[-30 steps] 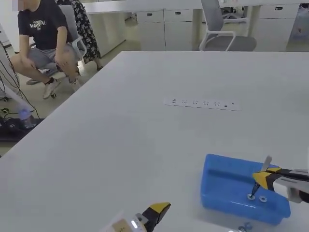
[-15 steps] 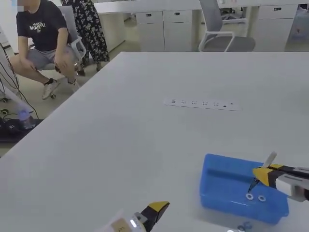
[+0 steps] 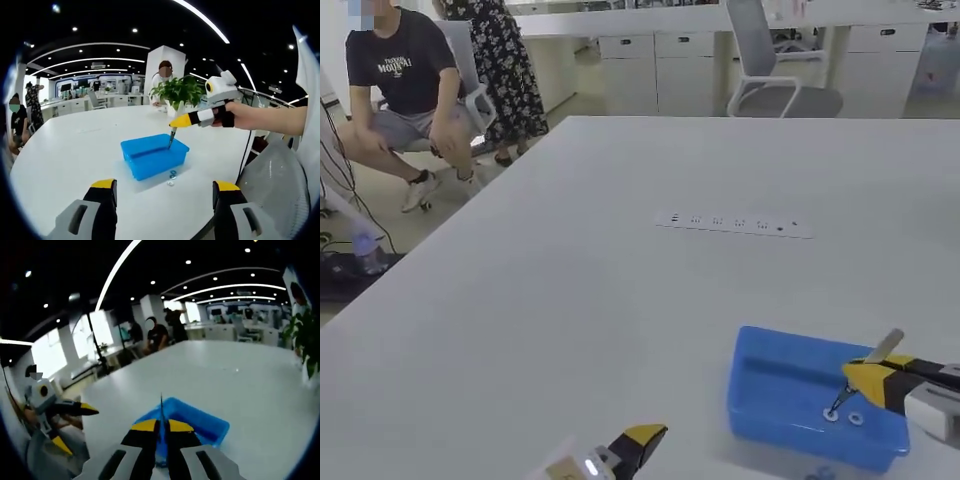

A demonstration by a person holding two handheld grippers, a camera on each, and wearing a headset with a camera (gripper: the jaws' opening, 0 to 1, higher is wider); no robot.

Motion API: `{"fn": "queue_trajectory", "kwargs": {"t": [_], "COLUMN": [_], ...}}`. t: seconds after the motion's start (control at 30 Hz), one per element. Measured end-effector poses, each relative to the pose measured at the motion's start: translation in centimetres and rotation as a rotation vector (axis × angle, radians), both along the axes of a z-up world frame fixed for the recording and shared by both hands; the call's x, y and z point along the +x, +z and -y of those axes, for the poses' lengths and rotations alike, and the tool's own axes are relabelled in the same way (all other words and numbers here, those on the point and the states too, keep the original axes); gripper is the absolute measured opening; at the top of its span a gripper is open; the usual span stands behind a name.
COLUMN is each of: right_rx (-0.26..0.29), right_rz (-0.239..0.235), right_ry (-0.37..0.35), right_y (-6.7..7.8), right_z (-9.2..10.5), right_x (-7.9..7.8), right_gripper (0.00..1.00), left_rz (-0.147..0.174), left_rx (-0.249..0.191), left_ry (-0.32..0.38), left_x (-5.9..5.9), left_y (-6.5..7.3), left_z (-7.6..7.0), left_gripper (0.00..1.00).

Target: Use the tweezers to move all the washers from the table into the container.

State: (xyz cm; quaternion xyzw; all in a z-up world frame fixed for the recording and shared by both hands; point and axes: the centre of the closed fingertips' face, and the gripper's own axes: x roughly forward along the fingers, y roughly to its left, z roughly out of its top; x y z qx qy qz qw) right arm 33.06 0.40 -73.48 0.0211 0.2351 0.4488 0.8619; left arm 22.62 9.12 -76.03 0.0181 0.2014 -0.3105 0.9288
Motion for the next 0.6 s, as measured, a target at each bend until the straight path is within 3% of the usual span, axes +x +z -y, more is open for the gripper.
{"fn": "queue_trajectory", "kwargs": {"t": [0.3, 0.6], "right_rx": [0.056, 0.014], "right_rz": [-0.053, -0.100], "right_ry": [0.011, 0.068], "right_y": [-0.8, -3.4], "right_z": [-0.7, -2.4], "right_x": [-1.9, -3.2], "right_gripper": [0.03, 0.03], "left_rz": [-0.003, -0.005], "left_rx": [0.004, 0.008], "left_ry": [-0.006, -0.007], "left_x": [-0.1, -0.2], "left_y": [0.0, 0.0], "left_z": [0.2, 0.2], "left_gripper": [0.79, 0.78]}}
